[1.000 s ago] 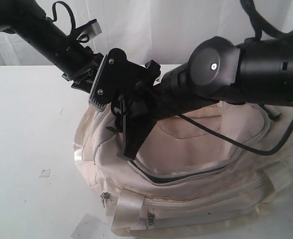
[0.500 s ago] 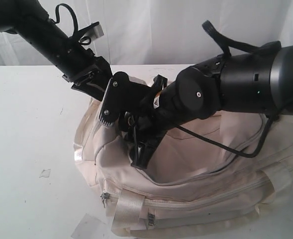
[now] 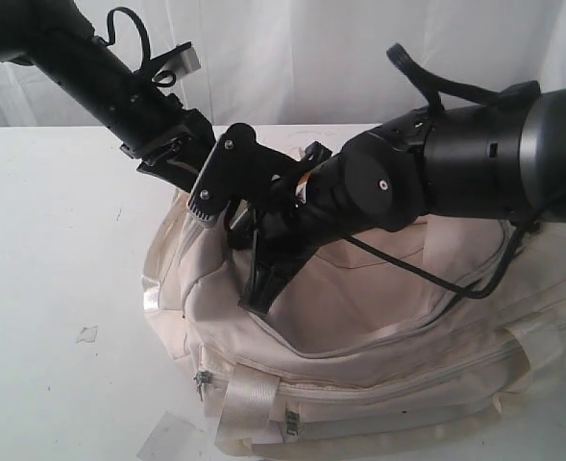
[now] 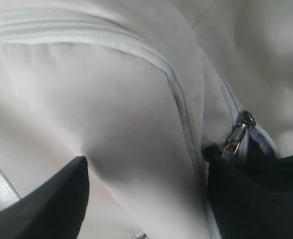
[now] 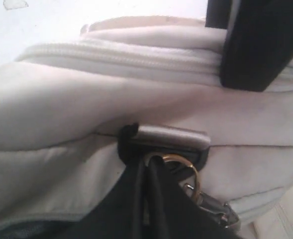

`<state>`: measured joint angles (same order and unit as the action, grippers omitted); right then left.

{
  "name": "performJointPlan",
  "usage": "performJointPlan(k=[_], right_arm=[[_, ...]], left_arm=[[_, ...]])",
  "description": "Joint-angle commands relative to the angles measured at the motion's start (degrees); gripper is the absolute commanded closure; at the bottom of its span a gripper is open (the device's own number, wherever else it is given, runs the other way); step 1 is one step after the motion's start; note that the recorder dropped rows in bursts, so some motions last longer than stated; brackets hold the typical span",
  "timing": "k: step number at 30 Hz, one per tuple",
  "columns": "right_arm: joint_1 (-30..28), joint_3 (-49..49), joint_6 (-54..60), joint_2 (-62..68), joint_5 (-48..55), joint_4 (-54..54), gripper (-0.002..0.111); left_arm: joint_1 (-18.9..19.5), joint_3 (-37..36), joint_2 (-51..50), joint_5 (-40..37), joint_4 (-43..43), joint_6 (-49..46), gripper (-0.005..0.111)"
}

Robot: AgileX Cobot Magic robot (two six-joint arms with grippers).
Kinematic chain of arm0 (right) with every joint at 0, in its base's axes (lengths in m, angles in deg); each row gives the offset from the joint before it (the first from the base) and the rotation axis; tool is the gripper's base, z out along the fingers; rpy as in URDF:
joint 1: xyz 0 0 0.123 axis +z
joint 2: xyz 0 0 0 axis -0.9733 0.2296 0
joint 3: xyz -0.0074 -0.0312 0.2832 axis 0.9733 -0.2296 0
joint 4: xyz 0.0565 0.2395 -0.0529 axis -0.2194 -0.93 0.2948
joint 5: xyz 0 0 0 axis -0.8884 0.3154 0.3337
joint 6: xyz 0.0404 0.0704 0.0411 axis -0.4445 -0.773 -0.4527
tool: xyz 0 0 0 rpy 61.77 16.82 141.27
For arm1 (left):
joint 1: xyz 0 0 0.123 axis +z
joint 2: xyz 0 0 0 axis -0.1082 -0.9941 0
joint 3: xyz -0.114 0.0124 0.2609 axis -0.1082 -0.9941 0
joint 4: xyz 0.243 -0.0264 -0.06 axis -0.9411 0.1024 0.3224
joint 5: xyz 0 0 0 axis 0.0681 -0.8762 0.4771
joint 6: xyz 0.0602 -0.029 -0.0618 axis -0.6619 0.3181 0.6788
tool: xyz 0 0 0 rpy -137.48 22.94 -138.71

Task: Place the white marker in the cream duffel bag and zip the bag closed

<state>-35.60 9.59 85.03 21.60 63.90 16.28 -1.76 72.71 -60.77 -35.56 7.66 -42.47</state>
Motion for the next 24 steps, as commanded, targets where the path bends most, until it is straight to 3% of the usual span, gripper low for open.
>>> performJointPlan(k=[1, 14, 24], right_arm=[[0.15, 0.13, -5.69, -2.5, -0.96, 0.04, 0.108], [0.15, 0.13, -15.15, -7.72, 2.63, -0.07, 0.108], [0.15, 0.13, -15.19, -8.72, 6.77, -0.07, 0.108]], left_arm=[[-0.17, -0.01, 0.37, -3.13, 0.47, 0.2, 0.037], [-0.17, -0.01, 0.37, -0.92, 0.47, -0.58, 0.037], [-0.17, -0.01, 0.37, -0.33, 0.47, -3.84, 0.037]])
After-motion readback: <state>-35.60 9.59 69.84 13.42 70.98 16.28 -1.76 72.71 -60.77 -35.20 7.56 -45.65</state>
